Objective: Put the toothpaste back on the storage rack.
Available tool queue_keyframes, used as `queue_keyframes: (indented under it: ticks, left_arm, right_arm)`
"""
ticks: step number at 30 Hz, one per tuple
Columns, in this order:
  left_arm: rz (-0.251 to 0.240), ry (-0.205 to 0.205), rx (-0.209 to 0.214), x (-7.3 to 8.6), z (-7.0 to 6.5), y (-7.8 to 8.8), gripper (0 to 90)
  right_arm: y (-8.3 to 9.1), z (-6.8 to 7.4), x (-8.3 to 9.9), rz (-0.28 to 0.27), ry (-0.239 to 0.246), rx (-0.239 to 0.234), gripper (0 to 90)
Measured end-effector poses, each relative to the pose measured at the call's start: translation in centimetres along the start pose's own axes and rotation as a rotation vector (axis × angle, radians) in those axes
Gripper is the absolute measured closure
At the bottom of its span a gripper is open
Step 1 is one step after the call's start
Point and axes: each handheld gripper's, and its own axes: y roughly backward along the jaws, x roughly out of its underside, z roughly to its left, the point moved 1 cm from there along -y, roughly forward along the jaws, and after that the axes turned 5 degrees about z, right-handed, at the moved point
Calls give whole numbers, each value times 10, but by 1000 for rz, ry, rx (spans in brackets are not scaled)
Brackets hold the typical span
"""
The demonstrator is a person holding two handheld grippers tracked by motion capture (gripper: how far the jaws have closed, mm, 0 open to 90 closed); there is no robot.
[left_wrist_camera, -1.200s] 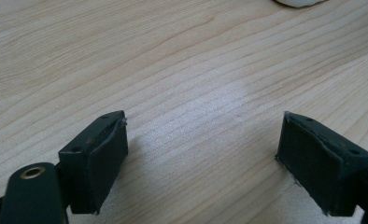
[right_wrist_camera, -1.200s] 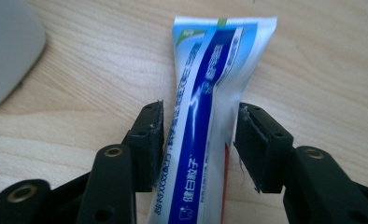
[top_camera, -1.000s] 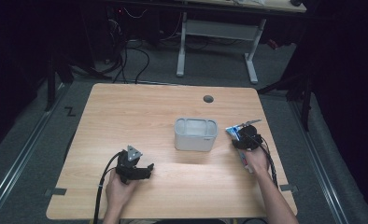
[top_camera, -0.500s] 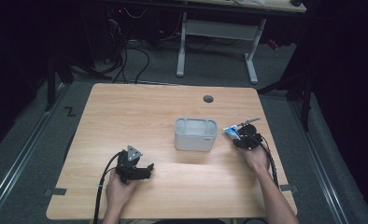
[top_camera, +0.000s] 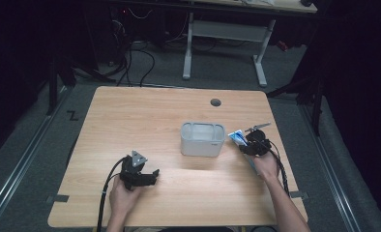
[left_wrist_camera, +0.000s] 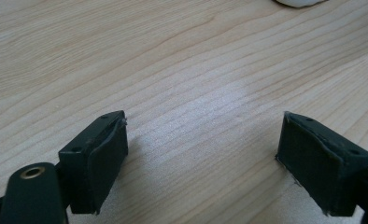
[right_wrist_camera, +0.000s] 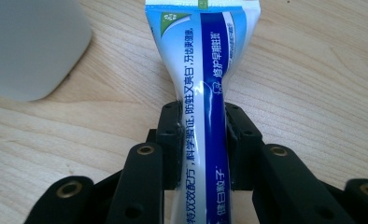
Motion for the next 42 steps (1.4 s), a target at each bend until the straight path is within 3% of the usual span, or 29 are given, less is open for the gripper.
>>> queue_keyframes:
  ticks: [22, 42]
  left_arm:
    - [0, -2, -1, 0, 0, 0, 165]
    - [0, -2, -1, 0, 0, 0, 164]
  right_arm:
    - [34, -2, 4, -106, -2, -71, 712]
    - [58, 2, 5, -177, 22, -101, 713]
